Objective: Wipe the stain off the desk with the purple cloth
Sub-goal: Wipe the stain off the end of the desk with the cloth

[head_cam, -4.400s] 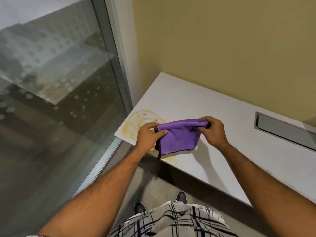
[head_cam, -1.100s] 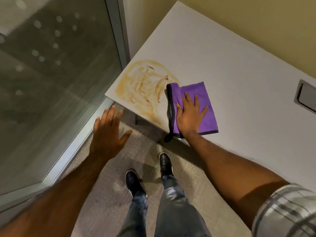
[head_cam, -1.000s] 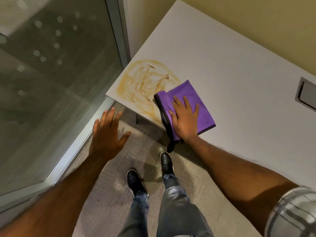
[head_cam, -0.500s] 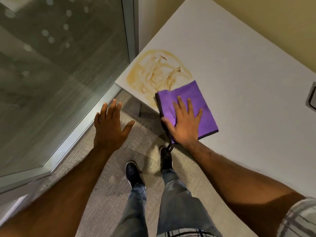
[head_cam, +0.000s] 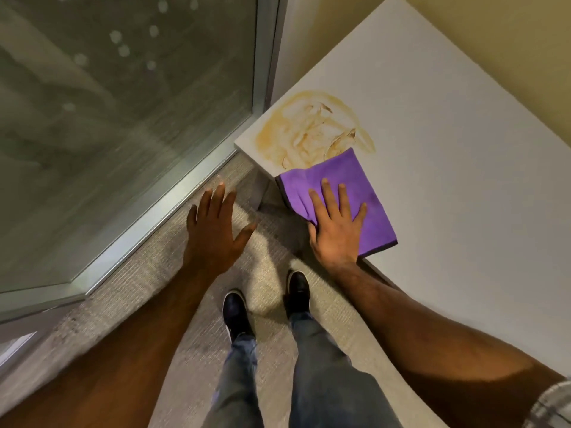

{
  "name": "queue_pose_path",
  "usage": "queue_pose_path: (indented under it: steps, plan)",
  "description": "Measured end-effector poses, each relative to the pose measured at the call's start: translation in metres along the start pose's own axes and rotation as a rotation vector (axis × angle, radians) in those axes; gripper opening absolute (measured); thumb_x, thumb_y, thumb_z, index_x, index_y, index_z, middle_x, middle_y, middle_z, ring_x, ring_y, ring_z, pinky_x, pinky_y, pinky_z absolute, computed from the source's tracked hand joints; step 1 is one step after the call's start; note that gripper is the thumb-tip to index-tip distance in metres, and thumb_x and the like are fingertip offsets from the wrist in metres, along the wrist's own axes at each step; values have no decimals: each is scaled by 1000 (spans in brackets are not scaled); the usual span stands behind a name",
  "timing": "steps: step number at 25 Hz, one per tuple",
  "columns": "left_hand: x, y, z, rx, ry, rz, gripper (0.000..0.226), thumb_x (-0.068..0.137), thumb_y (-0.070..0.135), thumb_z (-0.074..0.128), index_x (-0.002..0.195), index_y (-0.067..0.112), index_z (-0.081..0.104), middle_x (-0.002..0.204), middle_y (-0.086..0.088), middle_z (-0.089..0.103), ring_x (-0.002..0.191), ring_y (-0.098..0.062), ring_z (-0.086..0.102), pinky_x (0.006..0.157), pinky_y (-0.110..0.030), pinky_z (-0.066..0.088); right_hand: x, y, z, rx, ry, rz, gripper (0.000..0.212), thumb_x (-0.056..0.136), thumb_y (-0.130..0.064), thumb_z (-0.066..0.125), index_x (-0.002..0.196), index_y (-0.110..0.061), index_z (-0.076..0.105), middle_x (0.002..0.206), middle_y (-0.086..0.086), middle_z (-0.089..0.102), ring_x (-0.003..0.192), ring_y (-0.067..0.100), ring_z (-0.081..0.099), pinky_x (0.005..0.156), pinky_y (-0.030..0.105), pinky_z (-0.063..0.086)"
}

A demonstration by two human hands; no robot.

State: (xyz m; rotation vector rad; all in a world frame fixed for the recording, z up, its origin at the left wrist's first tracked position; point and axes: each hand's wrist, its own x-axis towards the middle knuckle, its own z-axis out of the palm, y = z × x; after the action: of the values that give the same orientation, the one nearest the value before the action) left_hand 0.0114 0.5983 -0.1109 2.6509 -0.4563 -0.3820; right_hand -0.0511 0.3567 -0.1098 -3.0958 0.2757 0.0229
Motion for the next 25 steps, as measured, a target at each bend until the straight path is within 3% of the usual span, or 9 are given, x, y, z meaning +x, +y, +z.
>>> queue_pose_path:
  steps: [4,5,7,9,11,14,17,21,25]
  plan:
    - [2,-15,-4,11,-3,-10,78,88,65,36,150,17,27,162,-11,19,150,-32,13,116,-62,15,-34,53,-8,-37,-60,-422,79,85,-19,62,154,-29,25,164,5,15,151,35,8,110,74,12]
    - [4,-17,-6,22,6,-12,78,88,65,36,149,17,28,162,-12,20,149,-33,13,115,-62,16,-36,61,-12,-73,-95,-449,82,85,-19,65,154,-32,23,165,6,12,151,36,5,110,75,11]
    - [5,-20,-7,40,11,-12,78,89,64,36,149,16,28,162,-14,20,149,-33,14,115,-62,16,-28,57,-14,-115,-151,-348,81,88,-29,65,154,-37,20,165,10,5,150,40,-1,108,77,9]
    - [5,-24,-7,48,4,-15,78,89,64,35,150,16,27,162,-14,19,150,-33,13,115,-61,15,-18,32,-14,-132,-175,-265,66,95,-49,50,153,-41,20,165,11,2,149,43,-4,106,79,12]
    - [4,-30,-7,55,7,-25,76,91,63,34,152,17,25,163,-13,17,150,-32,11,115,-61,13,-2,10,-12,-130,-190,-248,53,97,-56,42,148,-43,34,165,11,5,149,44,-2,105,79,13]
    - [3,-37,-3,85,-59,-23,74,95,61,35,153,19,20,164,-11,13,151,-29,5,117,-61,8,15,-3,-13,-109,-184,-198,52,90,-30,66,139,-39,49,165,7,7,150,42,-2,107,79,10]
    - [-1,-34,-1,102,-103,-11,77,94,64,30,154,19,17,165,-10,9,152,-28,1,117,-59,5,4,1,-12,-57,-127,-264,59,92,-13,61,145,-33,44,165,0,6,151,37,4,112,73,11]
    - [-3,-33,-7,100,-70,30,81,88,68,24,153,18,22,164,-11,15,151,-30,7,116,-61,8,-19,21,-11,8,-18,-345,75,99,-13,56,153,-34,8,162,-16,-15,151,27,7,117,64,13]
    - [1,-39,-7,98,-51,23,82,87,69,23,151,17,26,162,-12,20,150,-31,12,115,-61,11,24,-9,-9,-61,-93,-305,75,89,-7,65,151,-35,31,165,-1,3,151,34,3,113,72,9]
